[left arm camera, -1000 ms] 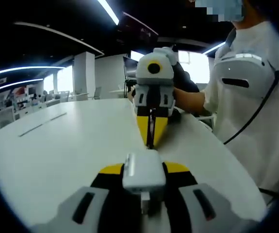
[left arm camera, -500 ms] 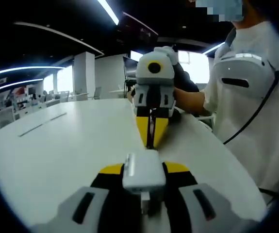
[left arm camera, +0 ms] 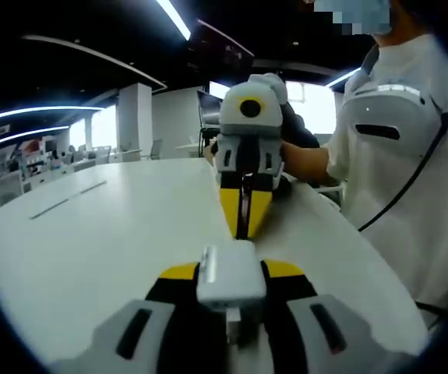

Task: Plug the desk Type‑C cable into the charger adapter.

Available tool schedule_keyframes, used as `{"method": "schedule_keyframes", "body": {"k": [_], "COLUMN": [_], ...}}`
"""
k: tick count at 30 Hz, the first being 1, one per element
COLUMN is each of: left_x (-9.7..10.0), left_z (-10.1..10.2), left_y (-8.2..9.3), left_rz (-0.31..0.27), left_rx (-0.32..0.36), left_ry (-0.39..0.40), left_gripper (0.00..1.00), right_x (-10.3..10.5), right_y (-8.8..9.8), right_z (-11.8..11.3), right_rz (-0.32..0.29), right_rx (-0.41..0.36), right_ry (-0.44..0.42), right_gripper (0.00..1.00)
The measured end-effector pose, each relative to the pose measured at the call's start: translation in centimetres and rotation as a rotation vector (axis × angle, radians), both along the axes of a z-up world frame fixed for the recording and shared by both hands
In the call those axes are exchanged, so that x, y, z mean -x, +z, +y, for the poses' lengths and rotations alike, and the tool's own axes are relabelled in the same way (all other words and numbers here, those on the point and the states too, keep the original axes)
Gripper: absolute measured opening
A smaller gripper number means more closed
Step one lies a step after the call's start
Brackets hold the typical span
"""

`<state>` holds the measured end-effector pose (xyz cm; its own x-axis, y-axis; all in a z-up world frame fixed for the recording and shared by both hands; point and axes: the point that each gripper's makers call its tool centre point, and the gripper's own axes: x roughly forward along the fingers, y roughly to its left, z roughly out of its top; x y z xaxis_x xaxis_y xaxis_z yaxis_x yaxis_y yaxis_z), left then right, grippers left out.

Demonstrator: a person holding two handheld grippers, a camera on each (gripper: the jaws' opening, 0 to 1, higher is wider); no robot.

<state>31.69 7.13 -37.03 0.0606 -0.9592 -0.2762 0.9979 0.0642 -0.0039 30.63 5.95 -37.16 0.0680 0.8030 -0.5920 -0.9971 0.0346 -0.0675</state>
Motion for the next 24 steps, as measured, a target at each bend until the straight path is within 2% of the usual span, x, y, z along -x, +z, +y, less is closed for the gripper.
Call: {"method": "schedule_keyframes", "body": {"k": [24], "left_x": [0.07], "left_z": [-0.01], "left_y": [0.02], "left_rz": [0.003], "left_rx": [-0.001], "left_ry": [-0.002], "left_gripper": [0.30], "right_x": [0.17], "right_y": [0.31], "right_z": [0.25], "right_rz": [0.014], "right_rx": [-0.002], "right_ry": [-0.032], "right_gripper": [0.03]}}
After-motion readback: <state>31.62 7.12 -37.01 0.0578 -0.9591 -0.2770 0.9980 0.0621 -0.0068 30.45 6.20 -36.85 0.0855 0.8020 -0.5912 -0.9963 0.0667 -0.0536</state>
